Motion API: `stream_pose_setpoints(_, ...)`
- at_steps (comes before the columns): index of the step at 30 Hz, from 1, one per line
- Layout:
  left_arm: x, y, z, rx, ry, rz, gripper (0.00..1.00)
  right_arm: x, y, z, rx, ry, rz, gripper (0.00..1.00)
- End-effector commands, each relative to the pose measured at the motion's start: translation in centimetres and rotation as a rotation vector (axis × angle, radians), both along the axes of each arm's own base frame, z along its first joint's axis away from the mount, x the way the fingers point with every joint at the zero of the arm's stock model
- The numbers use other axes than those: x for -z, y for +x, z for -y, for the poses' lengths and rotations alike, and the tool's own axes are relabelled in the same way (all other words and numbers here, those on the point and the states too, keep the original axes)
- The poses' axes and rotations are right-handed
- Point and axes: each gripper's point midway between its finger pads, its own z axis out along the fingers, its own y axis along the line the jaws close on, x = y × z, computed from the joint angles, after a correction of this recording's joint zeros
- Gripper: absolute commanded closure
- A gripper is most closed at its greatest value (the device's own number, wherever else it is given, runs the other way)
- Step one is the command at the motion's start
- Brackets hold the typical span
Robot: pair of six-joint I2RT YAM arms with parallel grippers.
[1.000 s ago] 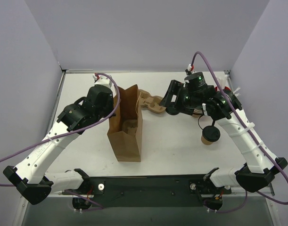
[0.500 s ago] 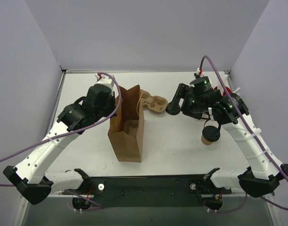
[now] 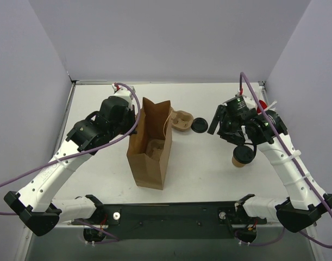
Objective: Pack the takeout coffee
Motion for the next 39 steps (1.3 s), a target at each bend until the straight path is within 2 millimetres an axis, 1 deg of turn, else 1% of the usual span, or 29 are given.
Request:
stream_pose_setpoints(1, -1.3, 0.5, 1.0, 0.023, -0.052, 0.038, 1.00, 1.5, -1.3, 3.3, 0.094, -0.075, -0.050, 0.26)
stream_pose_setpoints(3, -1.4, 0.4, 1.1, 0.027, -0.057, 0.038, 1.00, 1.9, -1.7, 4.2, 0.125, -0.082, -0.060, 0.27)
stream_pose_setpoints(4, -1.4, 0.5, 1.1, 0.027, -0.058, 0.038, 1.00, 2.7, -1.9, 5.1, 0.156, -0.093, -0.088, 0.26)
stream_pose_setpoints(5, -1.4, 0.4, 1.2, 0.032, -0.057, 0.036, 1.00, 2.9, -2.2, 5.5, 0.170, -0.098, -0.099, 0.26)
stream_pose_setpoints(8, -1.3, 0.5, 1.2, 0.037, -0.050, 0.034, 1.00, 4.2, -3.0, 6.9, 0.210, -0.122, -0.142, 0.26)
stream_pose_setpoints(12, -1.3, 0.6, 1.4, 0.046, -0.054, 0.033, 1.00, 5.2, -3.8, 8.3, 0.248, -0.162, -0.189, 0.26)
stream_pose_setpoints(14, -1.3, 0.5, 1.5, 0.049, -0.055, 0.034, 1.00, 5.6, -4.4, 9.2, 0.276, -0.187, -0.214, 0.25)
stream_pose_setpoints(15, -1.3, 0.5, 1.5, 0.050, -0.056, 0.032, 1.00, 6.1, -4.6, 10.1, 0.306, -0.210, -0.235, 0.24)
stream_pose_setpoints(17, -1.4, 0.5, 1.5, 0.050, -0.058, 0.036, 1.00, 6.8, -4.7, 10.8, 0.324, -0.227, -0.258, 0.22)
stream_pose_setpoints(18, -1.4, 0.5, 1.5, 0.050, -0.062, 0.039, 1.00, 7.3, -4.8, 11.5, 0.342, -0.237, -0.281, 0.22)
stream_pose_setpoints(23, -1.3, 0.5, 1.5, 0.056, -0.053, 0.038, 1.00, 8.5, -3.3, 12.5, 0.382, -0.226, -0.300, 0.21)
stream_pose_setpoints(27, -1.4, 0.5, 1.5, 0.055, -0.057, 0.037, 1.00, 9.6, -2.5, 13.3, 0.400, -0.213, -0.317, 0.21)
stream_pose_setpoints(30, -1.6, 0.5, 1.7, 0.061, -0.063, 0.037, 1.00, 10.9, -2.2, 13.5, 0.407, -0.190, -0.351, 0.20)
stream_pose_setpoints(31, -1.7, 0.6, 1.7, 0.061, -0.065, 0.037, 1.00, 11.2, -1.7, 13.5, 0.406, -0.183, -0.341, 0.20)
stream_pose_setpoints(32, -1.8, 0.5, 1.8, 0.063, -0.067, 0.036, 1.00, 12.0, -2.0, 13.7, 0.412, -0.175, -0.368, 0.19)
stream_pose_setpoints(33, -1.8, 0.5, 1.8, 0.065, -0.066, 0.036, 1.00, 12.3, -1.9, 13.8, 0.412, -0.171, -0.370, 0.18)
stream_pose_setpoints(34, -1.8, 0.5, 1.9, 0.066, -0.068, 0.037, 1.00, 12.6, -1.5, 13.8, 0.408, -0.165, -0.361, 0.18)
stream_pose_setpoints(39, -1.5, 0.4, 1.6, 0.062, -0.057, 0.031, 1.00, 14.7, -1.0, 13.9, 0.415, -0.144, -0.390, 0.17)
